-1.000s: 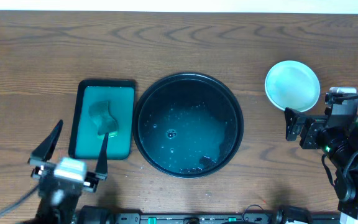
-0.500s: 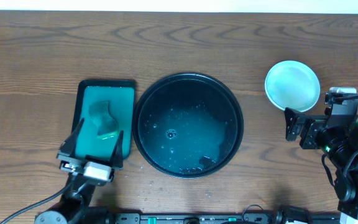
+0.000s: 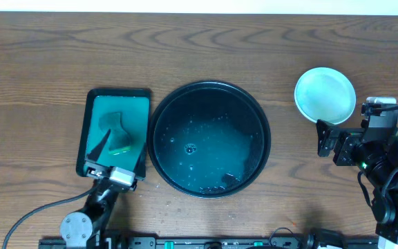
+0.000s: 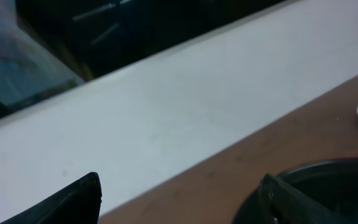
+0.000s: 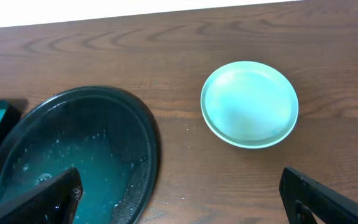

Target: Clean dirty plates on tray and stack at the side

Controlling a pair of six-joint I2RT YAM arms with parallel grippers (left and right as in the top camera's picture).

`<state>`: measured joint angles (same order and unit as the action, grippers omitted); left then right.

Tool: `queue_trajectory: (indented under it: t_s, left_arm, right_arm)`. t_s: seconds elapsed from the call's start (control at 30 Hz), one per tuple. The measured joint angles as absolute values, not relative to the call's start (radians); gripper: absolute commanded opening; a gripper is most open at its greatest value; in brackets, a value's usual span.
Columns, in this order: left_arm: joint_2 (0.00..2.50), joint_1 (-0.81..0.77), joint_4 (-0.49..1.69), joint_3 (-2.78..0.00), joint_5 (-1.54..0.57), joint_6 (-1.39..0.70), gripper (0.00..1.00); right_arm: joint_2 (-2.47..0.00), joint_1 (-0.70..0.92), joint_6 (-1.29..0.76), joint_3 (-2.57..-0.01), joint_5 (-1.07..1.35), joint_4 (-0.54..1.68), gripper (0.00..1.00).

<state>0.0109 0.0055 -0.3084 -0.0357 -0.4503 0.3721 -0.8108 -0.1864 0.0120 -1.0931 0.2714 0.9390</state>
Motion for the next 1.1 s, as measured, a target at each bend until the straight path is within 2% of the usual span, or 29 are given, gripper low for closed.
queue_trajectory:
  t_s: [0.23, 0.37, 0.5, 0.77, 1.1]
  left_arm:
    - [0.01, 0.006, -0.175, -0.007, -0.45, 0.338, 0.81]
    - [0.011, 0.006, -0.039, -0.006, -0.448, 0.239, 0.81]
    - [0.01, 0.006, -0.031, -0.008, -0.434, 0.105, 0.81]
    - [0.01, 0.006, -0.022, -0.008, -0.267, -0.083, 0.81]
    - [0.01, 0.006, 0.026, -0.016, -0.071, -0.11, 0.81]
  right_arm:
    - [-0.811, -0.186, 0.012, -1.093, 0.271, 0.939, 0.99]
    - [-0.811, -0.186, 0.012, -1.093, 0.271, 0.939, 0.99]
    - [-0.811, -0.186, 0.012, -1.093, 0.271, 0.939, 0.99]
    - [-0.811, -0.186, 0.012, -1.093, 0.271, 0.939, 0.99]
    - [-0.811, -0.186, 0.012, -1.093, 0.271, 0.939, 0.99]
